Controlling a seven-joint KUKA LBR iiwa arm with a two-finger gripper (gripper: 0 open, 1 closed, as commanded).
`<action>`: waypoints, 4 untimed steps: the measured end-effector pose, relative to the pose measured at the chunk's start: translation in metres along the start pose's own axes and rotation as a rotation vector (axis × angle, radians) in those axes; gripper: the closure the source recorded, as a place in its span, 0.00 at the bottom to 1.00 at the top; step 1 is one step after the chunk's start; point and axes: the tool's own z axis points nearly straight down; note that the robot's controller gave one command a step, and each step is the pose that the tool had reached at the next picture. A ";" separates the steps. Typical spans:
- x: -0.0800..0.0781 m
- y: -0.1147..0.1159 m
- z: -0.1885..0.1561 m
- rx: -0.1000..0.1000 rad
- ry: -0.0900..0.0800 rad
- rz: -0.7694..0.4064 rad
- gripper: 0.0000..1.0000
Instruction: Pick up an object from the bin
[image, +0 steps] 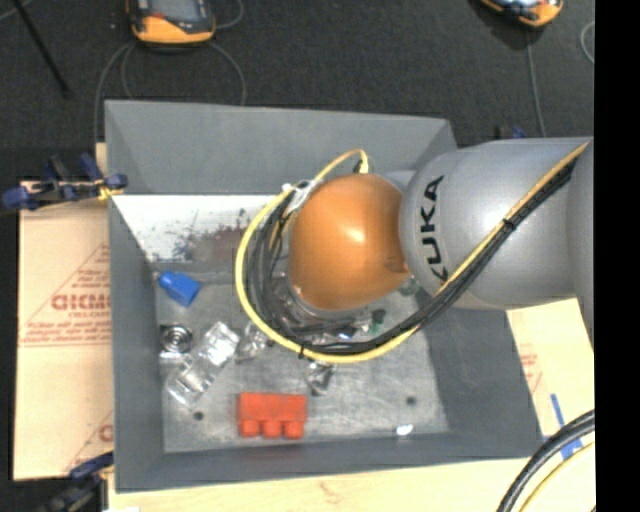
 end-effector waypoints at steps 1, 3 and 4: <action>0.022 0.027 0.062 -0.012 0.005 -0.108 0.00; 0.008 0.041 0.077 0.000 0.005 -0.017 1.00; 0.029 0.031 -0.064 0.002 -0.001 0.053 1.00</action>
Offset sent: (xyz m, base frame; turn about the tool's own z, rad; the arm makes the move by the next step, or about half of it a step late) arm -0.0318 -0.0082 -0.0603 -0.1097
